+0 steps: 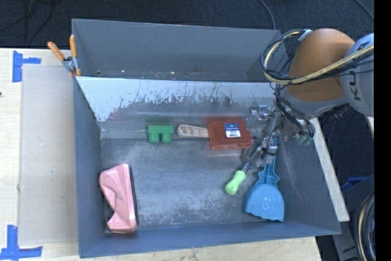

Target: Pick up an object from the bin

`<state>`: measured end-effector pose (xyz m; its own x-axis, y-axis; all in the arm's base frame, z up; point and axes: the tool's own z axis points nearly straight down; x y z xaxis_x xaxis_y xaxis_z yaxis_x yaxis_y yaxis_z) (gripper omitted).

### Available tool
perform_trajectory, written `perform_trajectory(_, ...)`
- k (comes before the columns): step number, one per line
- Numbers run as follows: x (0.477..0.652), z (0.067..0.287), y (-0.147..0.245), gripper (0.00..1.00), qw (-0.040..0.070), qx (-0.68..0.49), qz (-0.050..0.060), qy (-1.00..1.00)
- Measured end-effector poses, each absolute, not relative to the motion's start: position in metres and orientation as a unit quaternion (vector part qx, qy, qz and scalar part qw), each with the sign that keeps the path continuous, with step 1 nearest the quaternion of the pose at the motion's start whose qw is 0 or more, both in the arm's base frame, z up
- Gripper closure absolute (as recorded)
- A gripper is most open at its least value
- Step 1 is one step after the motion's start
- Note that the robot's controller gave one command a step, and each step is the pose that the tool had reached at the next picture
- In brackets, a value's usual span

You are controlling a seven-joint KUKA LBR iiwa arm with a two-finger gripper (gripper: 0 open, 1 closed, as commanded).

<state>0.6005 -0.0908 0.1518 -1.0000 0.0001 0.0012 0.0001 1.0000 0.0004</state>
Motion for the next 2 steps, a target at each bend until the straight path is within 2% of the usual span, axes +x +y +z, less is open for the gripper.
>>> perform_trajectory(1,0.590,0.119,-0.095,0.00,0.000,0.143,-0.001,-0.990)
perform_trajectory(2,0.575,0.102,-0.093,0.00,0.004,0.240,-0.002,-0.971)
